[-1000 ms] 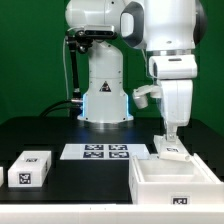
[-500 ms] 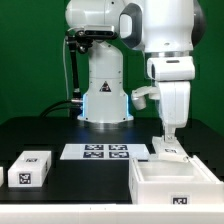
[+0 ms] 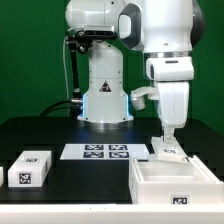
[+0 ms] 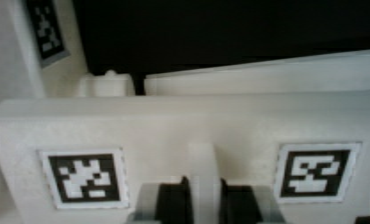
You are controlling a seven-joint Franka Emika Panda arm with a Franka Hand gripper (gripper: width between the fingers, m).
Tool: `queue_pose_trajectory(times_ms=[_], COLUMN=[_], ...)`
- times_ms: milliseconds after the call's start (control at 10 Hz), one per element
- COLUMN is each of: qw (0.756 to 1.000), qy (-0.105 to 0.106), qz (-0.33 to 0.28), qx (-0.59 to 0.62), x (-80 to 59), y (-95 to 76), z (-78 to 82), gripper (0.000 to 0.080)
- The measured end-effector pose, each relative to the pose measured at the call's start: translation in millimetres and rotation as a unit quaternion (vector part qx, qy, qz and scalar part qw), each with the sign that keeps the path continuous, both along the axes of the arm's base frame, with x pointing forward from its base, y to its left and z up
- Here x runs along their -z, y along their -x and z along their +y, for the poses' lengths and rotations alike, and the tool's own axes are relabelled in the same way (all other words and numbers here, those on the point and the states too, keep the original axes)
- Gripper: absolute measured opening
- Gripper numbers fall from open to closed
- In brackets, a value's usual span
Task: Assemble cabinet
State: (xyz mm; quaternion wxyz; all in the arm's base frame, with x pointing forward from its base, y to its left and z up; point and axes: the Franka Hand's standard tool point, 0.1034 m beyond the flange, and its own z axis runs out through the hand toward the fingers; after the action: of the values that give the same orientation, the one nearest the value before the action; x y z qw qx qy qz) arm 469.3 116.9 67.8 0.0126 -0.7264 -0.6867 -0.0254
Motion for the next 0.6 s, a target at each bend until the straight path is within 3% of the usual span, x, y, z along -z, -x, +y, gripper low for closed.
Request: queue_pose_trajectory(times_ms=[600], qw=[1.0], qy=[0.0], qz=[0.001], qx=[0.007], x=[1.2], y=[-0.6], z=[-5.1], gripper=[0.0061])
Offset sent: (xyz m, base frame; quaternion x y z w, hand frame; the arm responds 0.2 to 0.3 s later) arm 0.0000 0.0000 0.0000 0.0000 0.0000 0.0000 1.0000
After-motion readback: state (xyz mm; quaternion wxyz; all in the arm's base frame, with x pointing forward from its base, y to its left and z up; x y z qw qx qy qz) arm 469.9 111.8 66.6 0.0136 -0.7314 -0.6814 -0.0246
